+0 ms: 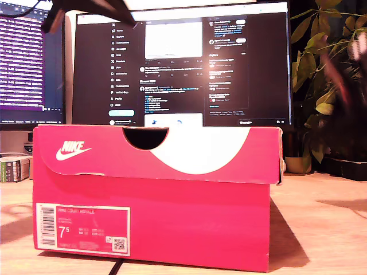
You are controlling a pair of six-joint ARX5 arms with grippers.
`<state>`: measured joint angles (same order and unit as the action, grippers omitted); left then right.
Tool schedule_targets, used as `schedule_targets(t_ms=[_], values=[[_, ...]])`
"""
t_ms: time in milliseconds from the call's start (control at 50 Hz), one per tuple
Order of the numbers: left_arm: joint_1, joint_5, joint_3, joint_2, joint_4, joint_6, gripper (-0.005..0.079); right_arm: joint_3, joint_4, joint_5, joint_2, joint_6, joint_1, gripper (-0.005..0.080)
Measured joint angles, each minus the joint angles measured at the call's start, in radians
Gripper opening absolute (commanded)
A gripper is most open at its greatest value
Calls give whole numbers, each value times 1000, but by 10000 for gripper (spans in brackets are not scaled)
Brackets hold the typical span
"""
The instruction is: Close the red shoebox by pushing the lid with your left arm and holding the box in place with your right arm
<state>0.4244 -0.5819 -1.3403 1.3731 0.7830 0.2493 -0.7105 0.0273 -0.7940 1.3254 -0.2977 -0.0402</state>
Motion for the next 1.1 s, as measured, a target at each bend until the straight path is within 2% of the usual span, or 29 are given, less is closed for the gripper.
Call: schedule_targets(t_ms=[140, 340, 640, 900, 1100], values=[[0, 8, 0, 0, 5, -26, -19, -56, 3, -16, -6, -39, -101, -12], [0, 15, 0, 0, 9, -46, -19, -56, -61, 85, -4, -40, -213, -12], [-13, 21, 0, 0, 36, -92, -19, -67, -165, 177, 79, 68, -245, -12], [-36, 113, 0, -13, 29, -192, -19, -64, -146, 204, 61, 121, -256, -12], [-144, 146, 0, -104, -11, -224, -19, -59, -168, 394, -82, 176, -256, -13]])
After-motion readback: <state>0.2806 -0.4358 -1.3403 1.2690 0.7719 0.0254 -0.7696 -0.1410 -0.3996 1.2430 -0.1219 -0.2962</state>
